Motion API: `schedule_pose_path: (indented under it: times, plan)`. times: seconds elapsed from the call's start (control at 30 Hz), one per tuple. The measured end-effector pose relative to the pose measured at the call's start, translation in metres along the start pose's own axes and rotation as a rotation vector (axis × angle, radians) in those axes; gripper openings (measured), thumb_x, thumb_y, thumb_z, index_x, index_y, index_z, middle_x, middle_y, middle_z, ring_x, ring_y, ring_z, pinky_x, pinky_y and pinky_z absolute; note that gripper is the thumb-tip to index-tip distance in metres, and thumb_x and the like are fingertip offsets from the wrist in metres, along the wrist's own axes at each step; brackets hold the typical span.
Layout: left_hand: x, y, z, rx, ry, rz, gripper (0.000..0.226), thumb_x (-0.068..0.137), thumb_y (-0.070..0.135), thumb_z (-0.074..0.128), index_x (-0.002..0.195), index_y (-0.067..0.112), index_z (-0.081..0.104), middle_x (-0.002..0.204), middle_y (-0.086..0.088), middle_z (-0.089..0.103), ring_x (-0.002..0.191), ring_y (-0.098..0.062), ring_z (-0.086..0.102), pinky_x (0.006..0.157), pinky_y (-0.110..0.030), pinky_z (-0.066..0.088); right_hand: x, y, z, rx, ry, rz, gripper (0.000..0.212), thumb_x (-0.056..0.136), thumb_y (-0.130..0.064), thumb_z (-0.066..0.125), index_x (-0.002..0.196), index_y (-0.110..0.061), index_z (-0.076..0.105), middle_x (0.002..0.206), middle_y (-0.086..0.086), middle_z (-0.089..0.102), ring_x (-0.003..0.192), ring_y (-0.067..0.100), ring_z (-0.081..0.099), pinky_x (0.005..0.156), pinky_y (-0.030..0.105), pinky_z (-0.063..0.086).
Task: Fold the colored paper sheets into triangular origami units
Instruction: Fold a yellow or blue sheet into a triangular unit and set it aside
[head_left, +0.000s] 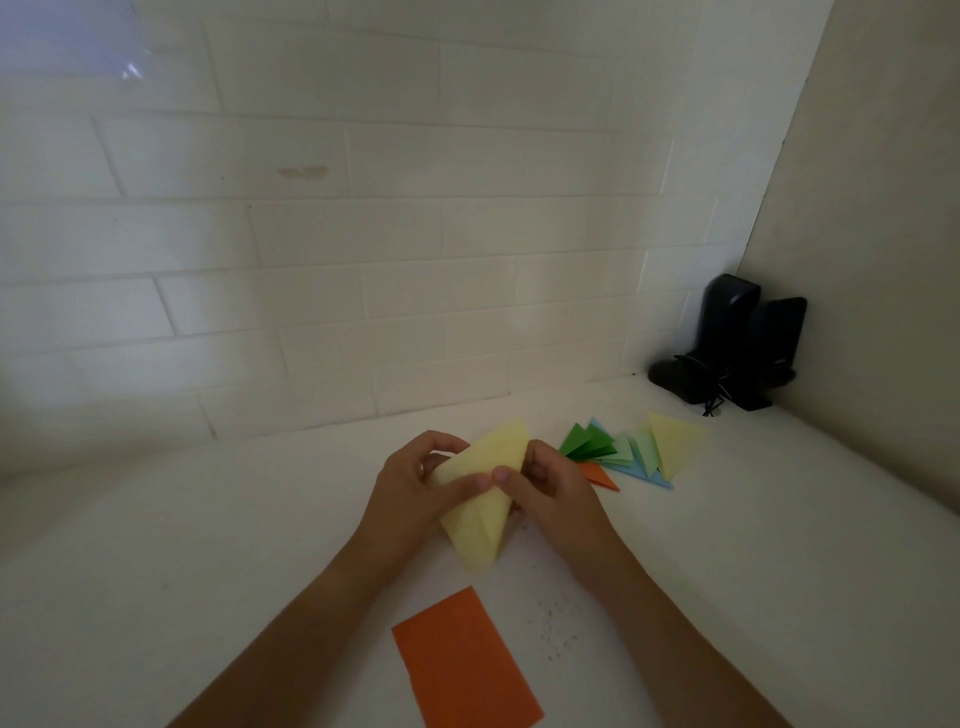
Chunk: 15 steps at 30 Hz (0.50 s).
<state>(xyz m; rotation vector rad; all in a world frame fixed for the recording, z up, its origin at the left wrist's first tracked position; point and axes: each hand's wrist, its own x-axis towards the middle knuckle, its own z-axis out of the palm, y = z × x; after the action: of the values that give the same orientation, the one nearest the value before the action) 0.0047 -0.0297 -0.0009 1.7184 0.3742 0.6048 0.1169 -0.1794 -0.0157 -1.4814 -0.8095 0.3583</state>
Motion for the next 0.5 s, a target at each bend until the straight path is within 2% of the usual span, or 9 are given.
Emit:
schedule_pose_path:
  times: [0.07,0.13,0.2,0.3,0.43,0.5]
  plan:
    - [0.0005,0.0002,-0.0012,0.0,-0.012,0.018,0.031,0.078,0.019,0.09,0.102,0.022,0.071,0.09,-0.002,0.077,0.083,-0.018,0.073,0.064,-0.024,0.056,-0.0005,-0.0023,-0.0005,0.014,-0.013,0.016,0.019,0.1,-0.018,0.065,0.083,-0.011,0.061,0.074,-0.005,0.066,0.073,0.011,0.065,0.068,0.023,0.051]
    - [-0.0007,0.0022,-0.0015,-0.022,-0.06,0.026,0.031,0.081,0.013,0.086,0.107,0.021,0.07,0.091,-0.005,0.077,0.086,-0.024,0.074,0.068,-0.03,0.058,-0.0005,-0.0028,-0.0012,0.02,-0.009,0.025,0.025,0.103,-0.02,0.061,0.079,-0.013,0.059,0.069,-0.01,0.059,0.069,0.007,0.059,0.066,0.02,0.048]
    - [-0.0024,0.0034,-0.0011,-0.025,-0.112,0.042,0.031,0.085,0.011,0.083,0.111,0.021,0.07,0.092,-0.007,0.078,0.087,-0.025,0.074,0.073,-0.037,0.059,0.0001,-0.0016,-0.0012,0.029,0.008,0.023,0.022,0.103,-0.021,0.06,0.088,-0.006,0.064,0.076,0.0,0.062,0.074,0.01,0.061,0.067,0.023,0.049]
    - [-0.0031,0.0039,-0.0005,0.029,-0.105,0.078,0.031,0.087,0.013,0.082,0.112,0.026,0.071,0.096,-0.002,0.076,0.091,-0.019,0.072,0.078,-0.039,0.06,0.0009,0.0006,-0.0001,0.05,0.033,0.009,0.018,0.102,-0.019,0.062,0.101,-0.002,0.069,0.089,0.017,0.07,0.081,0.018,0.067,0.07,0.03,0.056]
    - [-0.0029,0.0031,-0.0004,0.066,-0.051,0.087,0.032,0.084,0.021,0.085,0.11,0.033,0.072,0.091,0.004,0.076,0.087,-0.014,0.072,0.076,-0.037,0.06,0.0029,0.0035,-0.0006,0.061,0.04,0.009,0.017,0.099,-0.018,0.066,0.098,-0.001,0.068,0.092,0.018,0.073,0.085,0.023,0.072,0.073,0.034,0.06]
    - [-0.0026,0.0024,-0.0011,0.051,-0.032,0.086,0.034,0.083,0.021,0.086,0.111,0.033,0.072,0.088,0.001,0.077,0.086,-0.017,0.074,0.076,-0.042,0.06,0.0037,0.0044,-0.0012,0.063,0.039,0.009,0.02,0.098,-0.019,0.068,0.094,0.0,0.066,0.086,0.014,0.072,0.08,0.021,0.07,0.072,0.034,0.058]
